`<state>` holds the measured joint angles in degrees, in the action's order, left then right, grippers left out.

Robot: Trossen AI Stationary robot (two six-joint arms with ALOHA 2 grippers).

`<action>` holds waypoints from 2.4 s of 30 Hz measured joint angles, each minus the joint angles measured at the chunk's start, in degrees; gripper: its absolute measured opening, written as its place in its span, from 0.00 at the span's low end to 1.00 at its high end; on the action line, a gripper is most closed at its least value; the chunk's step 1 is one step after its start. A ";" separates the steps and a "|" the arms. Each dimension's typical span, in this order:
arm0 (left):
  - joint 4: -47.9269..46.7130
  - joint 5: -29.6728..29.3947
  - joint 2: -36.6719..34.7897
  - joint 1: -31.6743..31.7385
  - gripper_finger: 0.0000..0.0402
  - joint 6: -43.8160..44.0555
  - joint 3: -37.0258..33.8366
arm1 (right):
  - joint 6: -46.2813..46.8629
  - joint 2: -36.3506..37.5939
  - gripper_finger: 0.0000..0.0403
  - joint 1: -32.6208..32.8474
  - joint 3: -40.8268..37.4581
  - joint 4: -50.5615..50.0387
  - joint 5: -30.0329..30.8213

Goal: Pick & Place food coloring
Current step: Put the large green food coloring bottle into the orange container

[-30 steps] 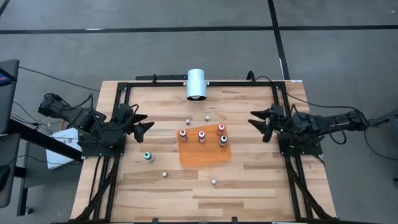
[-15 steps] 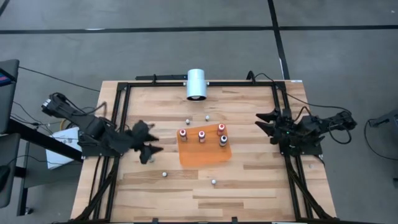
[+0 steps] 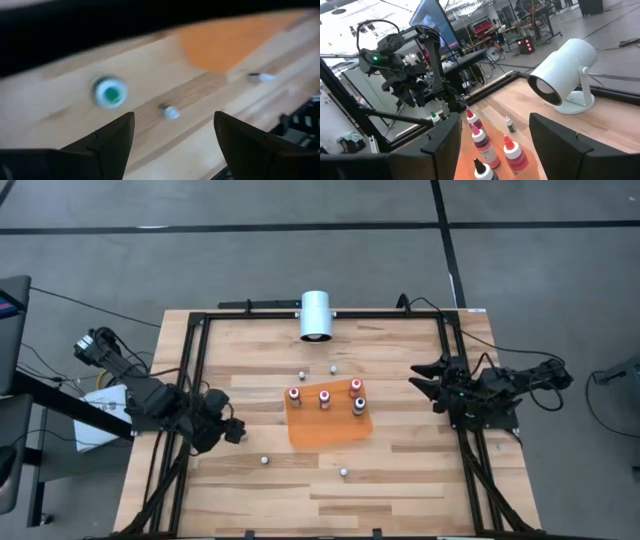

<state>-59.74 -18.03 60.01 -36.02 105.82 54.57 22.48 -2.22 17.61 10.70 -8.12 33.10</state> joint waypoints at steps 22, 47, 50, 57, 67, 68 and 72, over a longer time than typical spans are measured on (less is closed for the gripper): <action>-7.60 -0.34 0.02 -1.04 0.66 -6.35 0.00 | 0.04 0.00 0.55 0.00 0.00 -0.02 -0.02; -8.71 1.06 12.13 2.71 0.66 -1.56 0.00 | 0.02 -0.02 0.55 0.00 0.00 -3.61 -0.11; -8.93 1.05 13.13 4.39 0.66 -3.50 0.00 | 0.00 0.00 0.55 0.00 0.00 -3.61 -0.11; -8.67 5.50 15.04 8.34 0.66 -8.22 0.00 | 0.00 0.00 0.55 0.00 0.00 -3.52 -0.11; -6.55 7.31 18.21 9.38 0.66 -9.42 -0.37 | 0.00 -0.02 0.55 -0.02 0.00 -3.61 -0.09; -6.25 7.25 18.44 9.40 0.66 -9.40 -0.39 | 0.00 0.00 0.55 -0.02 0.00 -3.63 -0.09; -6.22 7.40 18.97 9.45 0.66 -9.68 -0.54 | 0.00 0.00 0.55 -0.02 0.00 -3.87 -0.07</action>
<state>-65.95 -10.63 78.98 -26.57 96.14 54.03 22.48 -2.22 17.58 10.70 -11.99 33.04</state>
